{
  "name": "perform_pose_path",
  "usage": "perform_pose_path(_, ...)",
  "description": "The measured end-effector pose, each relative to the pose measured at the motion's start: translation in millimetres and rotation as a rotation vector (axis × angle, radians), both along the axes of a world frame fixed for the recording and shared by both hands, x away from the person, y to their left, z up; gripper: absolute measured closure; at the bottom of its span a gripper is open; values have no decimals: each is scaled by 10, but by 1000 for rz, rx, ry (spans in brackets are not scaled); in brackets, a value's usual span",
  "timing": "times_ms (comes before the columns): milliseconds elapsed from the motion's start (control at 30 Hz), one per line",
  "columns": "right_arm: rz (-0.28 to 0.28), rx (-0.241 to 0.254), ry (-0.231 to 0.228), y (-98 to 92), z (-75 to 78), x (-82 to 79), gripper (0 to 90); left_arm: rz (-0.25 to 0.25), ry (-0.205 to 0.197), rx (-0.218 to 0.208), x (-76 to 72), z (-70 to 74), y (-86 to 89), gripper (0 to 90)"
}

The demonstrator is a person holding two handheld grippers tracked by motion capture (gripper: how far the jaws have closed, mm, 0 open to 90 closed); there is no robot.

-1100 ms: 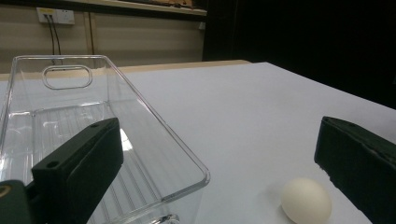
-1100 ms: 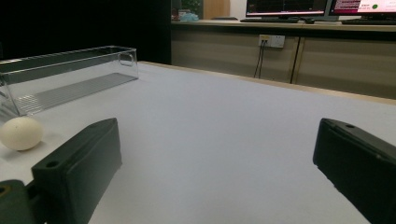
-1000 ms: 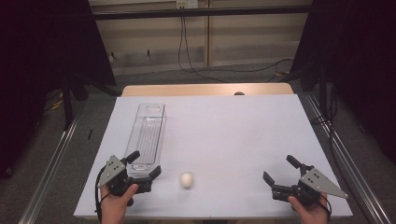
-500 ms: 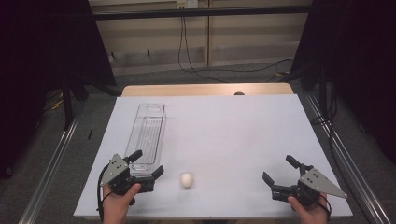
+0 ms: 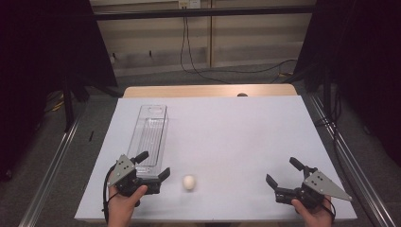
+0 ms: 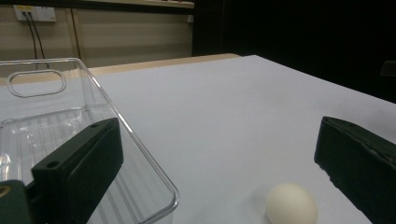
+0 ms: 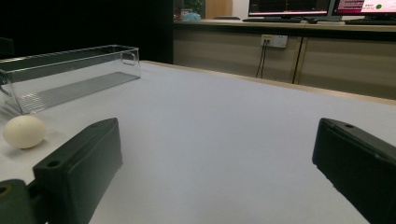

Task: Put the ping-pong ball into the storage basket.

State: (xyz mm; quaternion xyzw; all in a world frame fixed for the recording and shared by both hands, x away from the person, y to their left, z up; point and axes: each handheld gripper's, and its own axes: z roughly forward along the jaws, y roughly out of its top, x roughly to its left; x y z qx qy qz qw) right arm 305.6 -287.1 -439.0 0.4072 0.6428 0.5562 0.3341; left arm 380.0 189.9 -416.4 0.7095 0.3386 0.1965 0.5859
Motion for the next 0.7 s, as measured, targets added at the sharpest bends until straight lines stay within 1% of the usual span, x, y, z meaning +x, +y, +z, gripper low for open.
perform_pose_path(33,0,0,0,0,0,0,10,-9,1,2,3,0,-4,13)
perform_pose_path(100,2,2,5,1,-1,0,10,-2,5,-2,2,0,-22,13)
perform_pose_path(200,1,0,-1,0,2,0,11,-16,7,5,9,7,-47,13)
perform_pose_path(267,0,1,0,2,1,1,10,-27,4,1,12,13,-65,13)
perform_pose_path(300,0,2,1,2,0,0,11,-23,6,3,11,17,-72,13)
perform_pose_path(333,0,2,1,3,1,1,10,-25,10,-4,10,17,-83,13)
perform_pose_path(467,-3,-3,-4,2,4,0,11,-38,12,14,18,11,-90,13)
perform_pose_path(500,-3,-3,-3,3,4,0,11,-33,13,10,19,9,-103,13)
perform_pose_path(567,-3,-4,-3,2,5,-1,11,-48,13,19,22,9,-106,13)
perform_pose_path(600,-2,-3,-4,2,5,0,11,-35,18,3,18,8,-127,13)
perform_pose_path(633,-5,3,-3,6,6,0,11,-41,15,10,23,10,-129,13)
perform_pose_path(667,-2,-1,-3,4,5,0,11,-50,19,27,22,15,-125,13)
perform_pose_path(700,-2,-2,-3,3,5,0,11,-40,20,7,23,14,-146,13)
